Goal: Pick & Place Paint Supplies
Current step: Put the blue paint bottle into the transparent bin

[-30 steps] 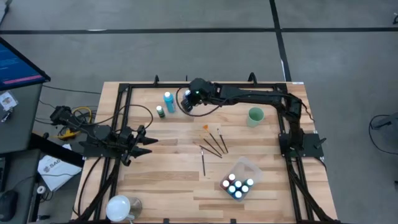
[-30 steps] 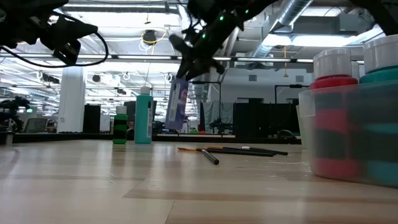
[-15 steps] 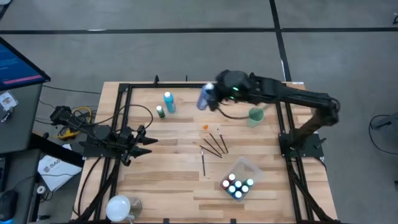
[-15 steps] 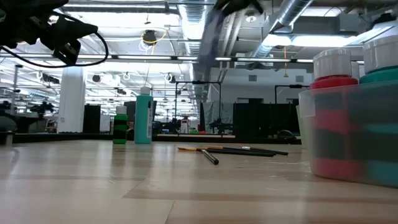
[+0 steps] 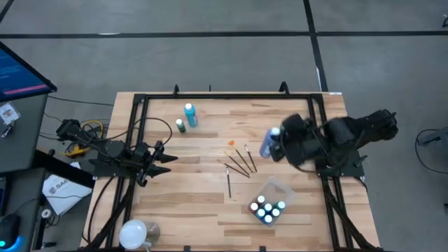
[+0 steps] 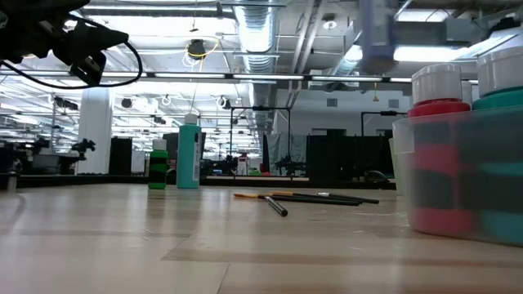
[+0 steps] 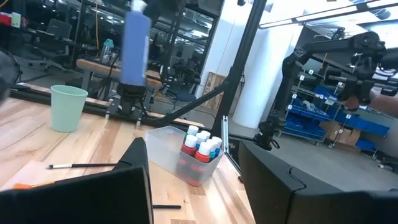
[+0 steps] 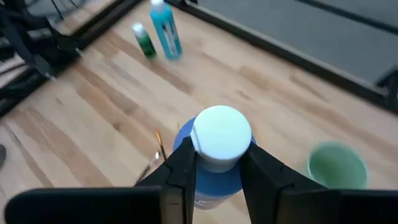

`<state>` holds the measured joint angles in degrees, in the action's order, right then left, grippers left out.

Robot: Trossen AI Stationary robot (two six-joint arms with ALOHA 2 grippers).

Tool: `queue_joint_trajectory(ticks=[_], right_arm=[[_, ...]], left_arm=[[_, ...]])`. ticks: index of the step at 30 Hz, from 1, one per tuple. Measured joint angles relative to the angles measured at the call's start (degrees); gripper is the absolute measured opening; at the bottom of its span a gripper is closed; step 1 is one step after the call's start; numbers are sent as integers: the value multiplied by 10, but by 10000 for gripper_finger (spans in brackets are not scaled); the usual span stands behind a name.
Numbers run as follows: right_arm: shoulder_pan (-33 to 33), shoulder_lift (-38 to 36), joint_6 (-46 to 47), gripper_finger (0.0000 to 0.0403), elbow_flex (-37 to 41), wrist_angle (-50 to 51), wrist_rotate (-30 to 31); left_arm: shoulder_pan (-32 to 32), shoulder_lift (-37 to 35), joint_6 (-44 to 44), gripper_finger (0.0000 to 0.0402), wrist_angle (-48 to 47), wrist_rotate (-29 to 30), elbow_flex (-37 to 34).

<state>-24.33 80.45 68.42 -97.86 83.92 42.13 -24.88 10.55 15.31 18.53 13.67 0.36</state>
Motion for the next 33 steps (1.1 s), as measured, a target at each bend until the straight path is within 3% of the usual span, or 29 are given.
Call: queue_joint_trajectory(ticks=[4, 17, 33], right_arm=[[-69, 14, 118, 86, 0, 62, 4], [-227, 16, 327, 86, 85, 62, 8], [-321, 4, 383, 86, 157, 60, 5]], left_arm=[[0, 0, 0, 132, 0, 0, 0], [0, 1, 0, 132, 2, 0, 0], [0, 1, 0, 132, 10, 0, 0]])
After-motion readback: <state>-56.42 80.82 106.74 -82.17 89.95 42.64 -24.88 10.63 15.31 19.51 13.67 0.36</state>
